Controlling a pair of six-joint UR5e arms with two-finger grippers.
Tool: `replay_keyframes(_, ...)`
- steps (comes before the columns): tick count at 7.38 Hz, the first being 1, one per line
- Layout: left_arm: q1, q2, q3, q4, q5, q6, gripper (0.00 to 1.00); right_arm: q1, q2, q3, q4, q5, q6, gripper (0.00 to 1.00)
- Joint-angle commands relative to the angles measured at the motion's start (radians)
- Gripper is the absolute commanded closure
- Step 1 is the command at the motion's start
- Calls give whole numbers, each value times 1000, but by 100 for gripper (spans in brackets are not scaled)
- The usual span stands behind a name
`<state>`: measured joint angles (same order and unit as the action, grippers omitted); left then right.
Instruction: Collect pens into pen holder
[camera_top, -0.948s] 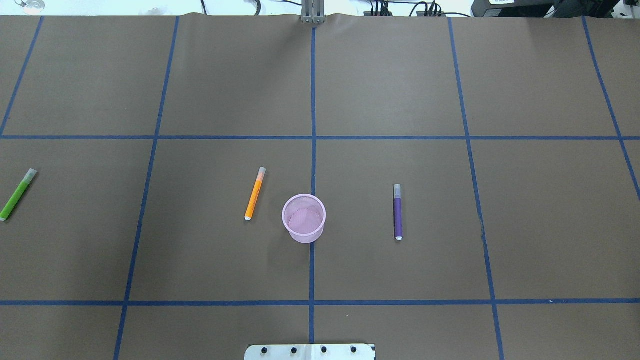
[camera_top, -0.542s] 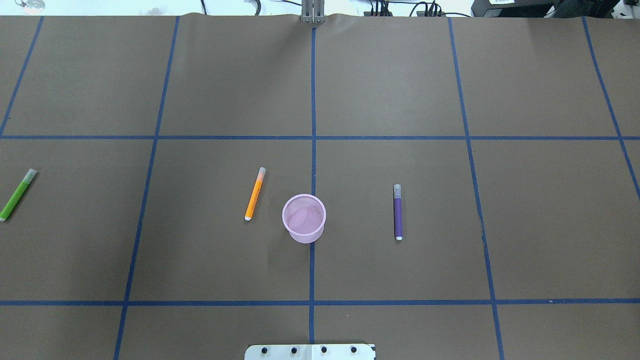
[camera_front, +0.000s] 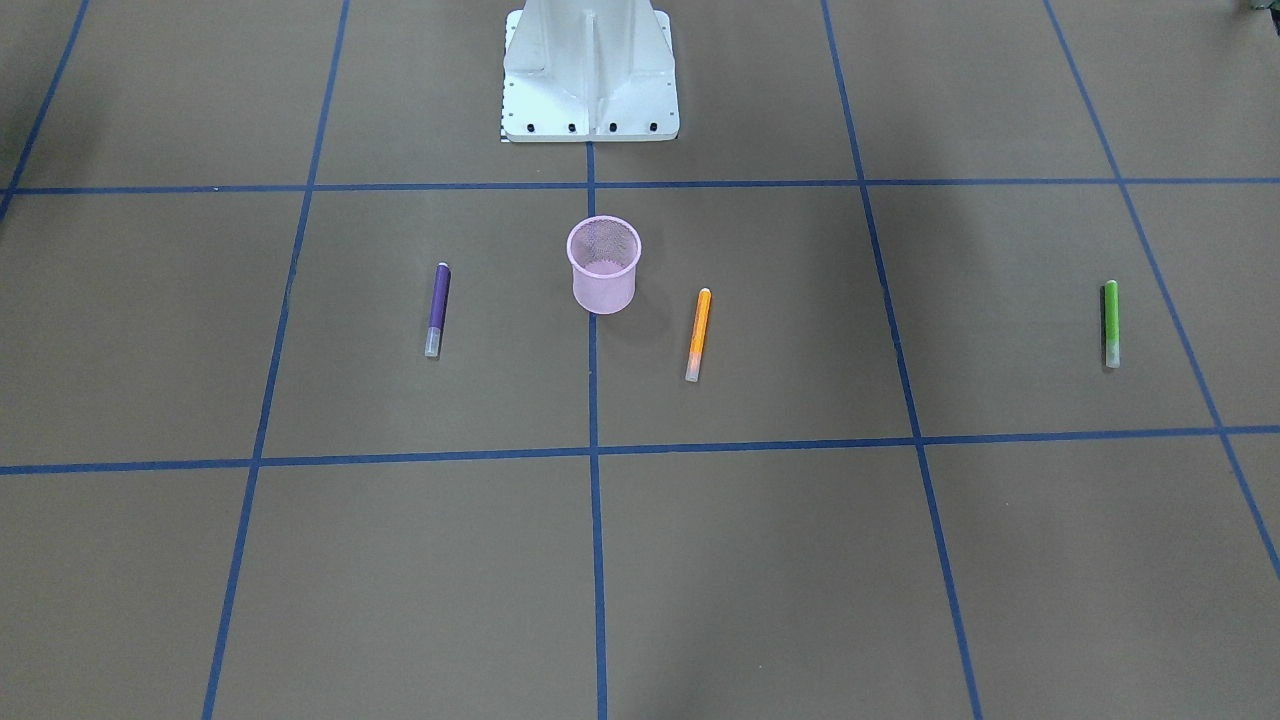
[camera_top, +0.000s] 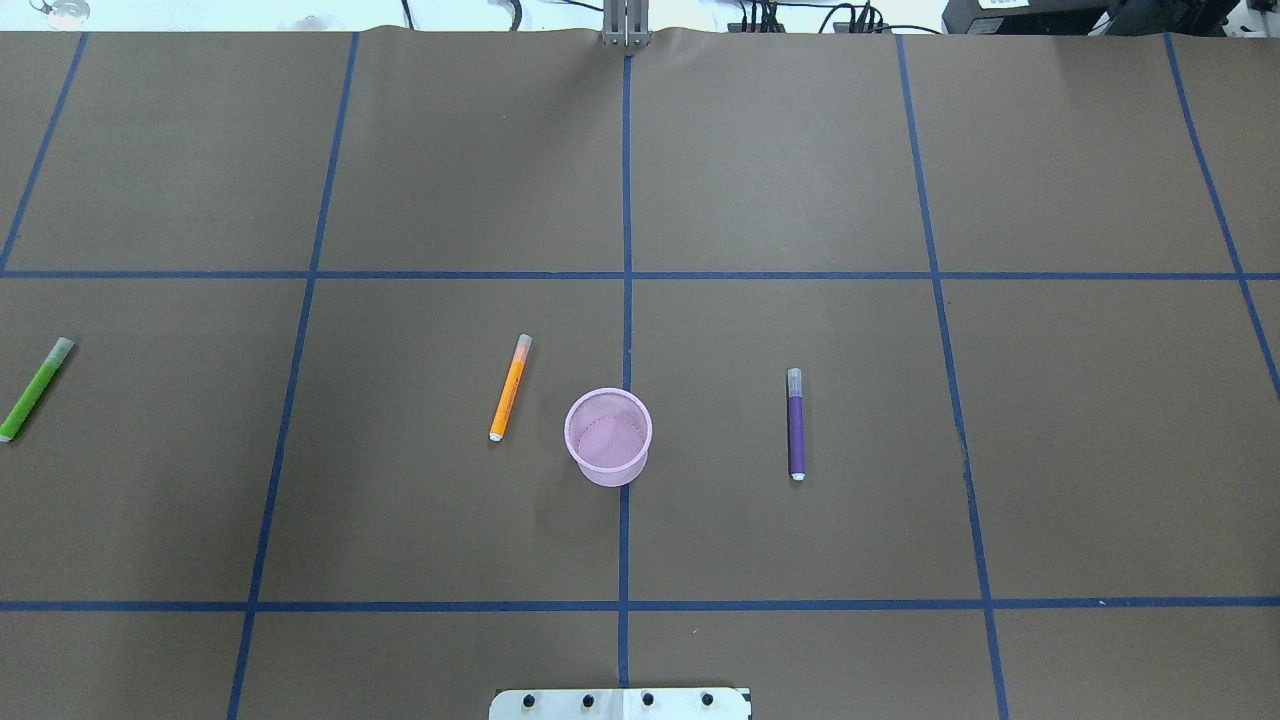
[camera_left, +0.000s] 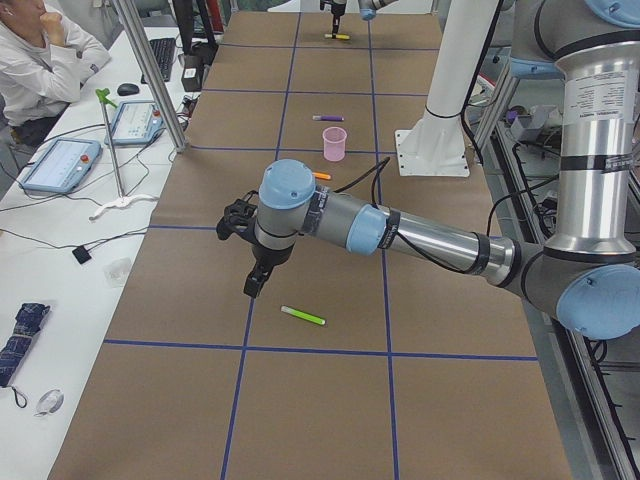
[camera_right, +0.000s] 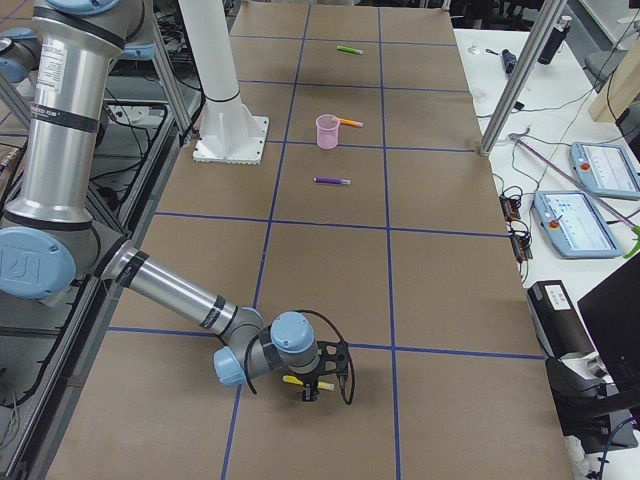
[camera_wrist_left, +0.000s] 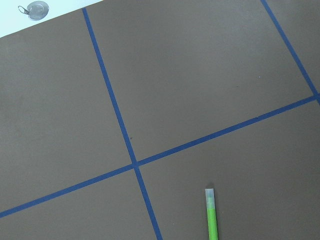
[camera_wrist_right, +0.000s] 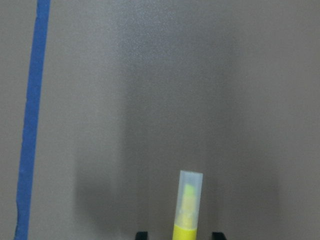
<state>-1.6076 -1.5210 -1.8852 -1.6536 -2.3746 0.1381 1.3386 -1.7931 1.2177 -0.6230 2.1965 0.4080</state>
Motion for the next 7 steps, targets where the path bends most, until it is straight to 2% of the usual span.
replay_keyframes(1,0,-4,0,0,0,-2,0,-1,1,-10,0,-3,0,63)
replay_keyframes(3,0,-5,0,0,0,-2,0,-1,1,-20,0,-3,0,76)
replay_keyframes(4,0,-5,0,0,0,-2,0,-1,1,-20,3,-1,0,100)
replay_keyframes(5,0,-4,0,0,0,0,0,-1,4,-9,8,3,-2,100)
replay_keyframes(7,0,-5,-3,0,0,0,0,1,9,108,9,12,-5,100)
